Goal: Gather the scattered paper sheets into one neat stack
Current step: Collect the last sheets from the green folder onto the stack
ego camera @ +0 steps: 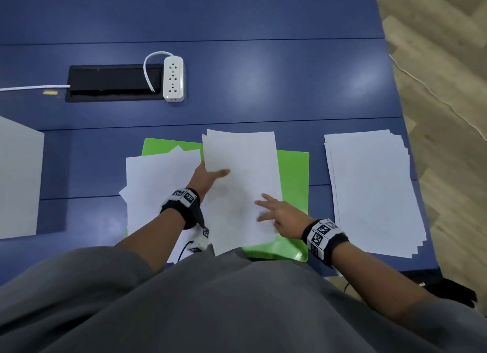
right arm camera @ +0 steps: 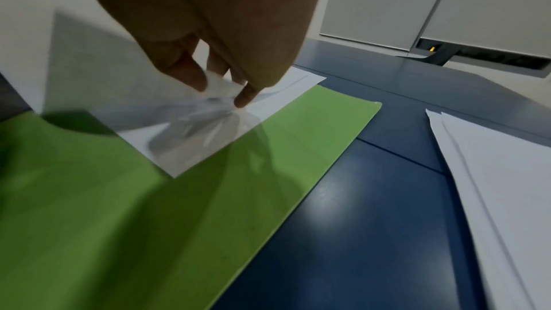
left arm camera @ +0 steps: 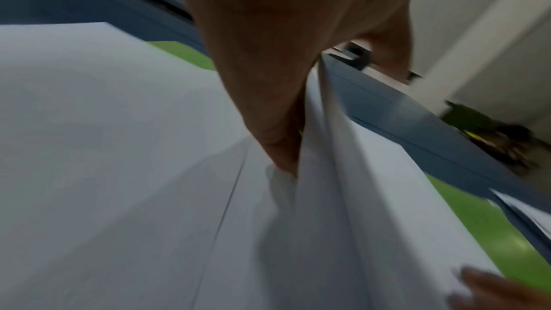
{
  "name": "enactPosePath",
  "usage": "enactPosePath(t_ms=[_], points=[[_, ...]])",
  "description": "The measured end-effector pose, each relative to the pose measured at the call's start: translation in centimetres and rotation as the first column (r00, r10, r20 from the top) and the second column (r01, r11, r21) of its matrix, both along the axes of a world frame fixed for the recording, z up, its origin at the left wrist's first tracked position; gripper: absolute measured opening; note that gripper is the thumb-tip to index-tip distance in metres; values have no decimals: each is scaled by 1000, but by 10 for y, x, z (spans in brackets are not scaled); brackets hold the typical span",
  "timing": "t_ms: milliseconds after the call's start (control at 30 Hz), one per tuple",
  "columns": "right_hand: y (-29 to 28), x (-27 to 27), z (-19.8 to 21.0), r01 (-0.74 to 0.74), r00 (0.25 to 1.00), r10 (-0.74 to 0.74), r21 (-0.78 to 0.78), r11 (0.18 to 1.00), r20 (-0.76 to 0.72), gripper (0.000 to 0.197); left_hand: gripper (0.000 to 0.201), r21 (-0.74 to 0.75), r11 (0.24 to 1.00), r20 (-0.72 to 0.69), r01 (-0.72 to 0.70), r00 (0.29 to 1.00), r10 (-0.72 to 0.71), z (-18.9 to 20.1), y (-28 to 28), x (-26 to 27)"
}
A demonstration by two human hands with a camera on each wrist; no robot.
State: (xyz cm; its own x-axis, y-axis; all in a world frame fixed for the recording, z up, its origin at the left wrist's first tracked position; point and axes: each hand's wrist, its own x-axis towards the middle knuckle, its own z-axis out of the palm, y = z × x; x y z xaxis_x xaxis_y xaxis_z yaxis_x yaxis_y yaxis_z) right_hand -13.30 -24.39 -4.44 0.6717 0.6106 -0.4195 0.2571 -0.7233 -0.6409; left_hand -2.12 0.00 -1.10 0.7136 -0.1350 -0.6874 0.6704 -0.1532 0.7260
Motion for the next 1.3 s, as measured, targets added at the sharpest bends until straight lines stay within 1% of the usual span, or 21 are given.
enactPosePath(t_ms=[67, 100, 167, 200, 267, 333, 367, 400, 433, 467, 533, 633, 700, 767, 800, 900, 967, 1067, 1100, 1167, 1300], points=[[-1, -1, 6, 10, 999, -10, 9, 1000, -49, 51, 49, 198, 974, 142, 109, 980, -139, -5, -6, -5], [-4, -1, 9, 70, 997, -70, 2, 998, -40, 49, 48, 228, 966, 168, 124, 972, -164, -6, -10, -6], [-11, -1, 11, 330, 937, -332, 29, 943, 108, 52, 43, 176, 977, 188, 121, 970, -154, -3, -18, -9], [-17, -1, 11, 497, 845, -502, 74, 864, 184, 54, 40, 133, 984, 188, 120, 972, -144, 2, -23, -10], [-32, 3, 15, 777, 584, -792, 159, 609, 181, 50, 38, 52, 992, 177, 114, 977, -121, 7, -33, -10], [-49, 9, 22, 939, 315, -947, 169, 301, -59, 57, 41, -18, 992, 160, 123, 980, -118, 12, -44, -10], [-58, 11, 24, 973, 203, -955, 152, 172, -217, 66, 43, -35, 991, 149, 131, 981, -124, 14, -50, -9], [-67, 13, 23, 986, 120, -925, 150, 69, -361, 73, 45, -45, 989, 136, 141, 982, -134, 15, -57, -8], [-76, 14, 24, 987, 73, -877, 160, -4, -475, 77, 47, -62, 987, 128, 151, 982, -142, 16, -64, -8], [-84, 13, 24, 984, 63, -833, 175, -41, -549, 77, 50, -81, 984, 116, 156, 982, -147, 18, -72, -8], [-98, 11, 29, 979, 100, -780, 200, -32, -617, 63, 53, -112, 983, 93, 144, 987, -134, 19, -90, -7], [-119, 9, 37, 980, 134, -812, 196, 24, -568, 36, 53, -113, 990, 55, 84, 995, -78, 13, -125, -10], [-140, 8, 33, 987, 98, -867, 162, 20, -488, 31, 53, -96, 994, 31, 49, 998, -46, 2, -152, -13], [-162, 11, 28, 995, 58, -942, 93, 28, -331, 38, 41, -71, 994, 11, 78, 997, -78, -8, -181, -17], [-172, 12, 28, 998, 49, -968, 49, 38, -248, 44, 40, -59, 991, -9, 122, 992, -123, -11, -195, -20], [-203, 16, 39, 998, 43, -998, -36, 45, -52, 53, 59, -16, 941, -64, 337, 939, -338, -27, -236, -31], [-223, 17, 46, 993, 96, -994, -68, 92, 57, 50, 62, 45, 890, -116, 453, 887, -446, -26, -257, -36], [-246, 17, 48, 986, 150, -978, -98, 137, 142, 53, 45, 206, 801, -157, 562, 827, -540, -15, -274, -41], [-251, 16, 47, 984, 157, -976, -103, 142, 151, 55, 51, 261, 781, -150, 568, 823, -548, -18, -279, -41], [-257, 13, 43, 973, 196, -971, -148, 176, 137, 62, 65, 340, 770, -91, 539, 834, -544, -22, -284, -43], [-250, 1, 24, 872, 389, -897, -397, 285, 210, 66, 74, 340, 808, -6, 480, 861, -509, -24, -290, -45]])
